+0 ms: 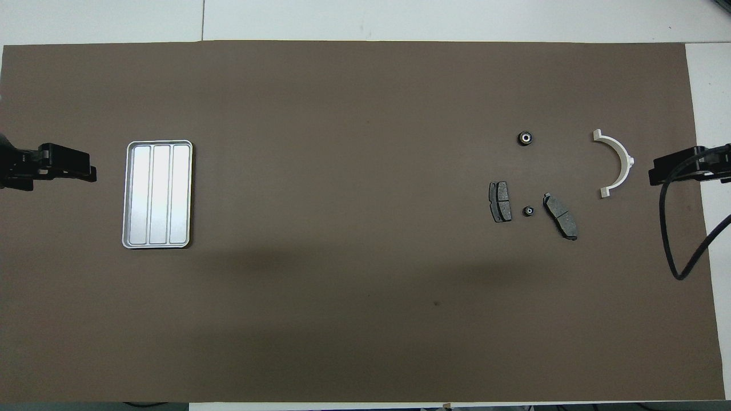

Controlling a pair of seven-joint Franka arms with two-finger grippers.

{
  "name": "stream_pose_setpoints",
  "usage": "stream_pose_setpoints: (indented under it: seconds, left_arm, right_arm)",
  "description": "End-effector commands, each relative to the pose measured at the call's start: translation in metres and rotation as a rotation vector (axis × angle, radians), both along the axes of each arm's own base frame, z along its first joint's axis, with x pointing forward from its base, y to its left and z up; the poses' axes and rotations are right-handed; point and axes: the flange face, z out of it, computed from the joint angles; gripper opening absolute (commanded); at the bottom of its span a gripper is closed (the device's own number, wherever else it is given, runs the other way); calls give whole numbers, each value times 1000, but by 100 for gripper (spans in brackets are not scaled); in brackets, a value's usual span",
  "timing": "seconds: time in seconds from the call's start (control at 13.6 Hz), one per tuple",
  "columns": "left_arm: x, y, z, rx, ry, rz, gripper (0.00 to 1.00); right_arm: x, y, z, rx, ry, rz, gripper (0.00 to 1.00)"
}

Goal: Pick bearing gear from pile to tray

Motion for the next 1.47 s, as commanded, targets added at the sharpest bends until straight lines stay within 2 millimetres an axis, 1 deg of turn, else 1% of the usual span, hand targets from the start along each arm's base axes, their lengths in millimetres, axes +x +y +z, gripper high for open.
stream_pose_setpoints:
  seconds: [0.0, 0.37, 0.73, 1.03, 1.17, 1.39]
  left_arm:
    - [-10, 1, 2, 13, 5, -5, 100]
    - [-10, 2, 2, 13, 5, -2, 100]
    - [-10, 1, 2, 13, 5, -3, 100]
    - [-10, 1, 2, 13, 5, -3, 100]
    - [-10, 1, 2, 13, 5, -5, 100]
    - [-10, 1, 2, 15, 5, -5, 100]
  right_arm:
    - [-2, -5, -1, -12, 6, 16, 100]
    - [-5, -1, 5, -11, -5, 10, 100]
    - [-7, -6, 11, 0, -23, 5, 100]
    - [-4, -14, 11, 5, -44, -1, 100]
    - [-5, -13, 12, 4, -40, 51, 100]
    - [-5, -11, 10, -13, -36, 63, 100]
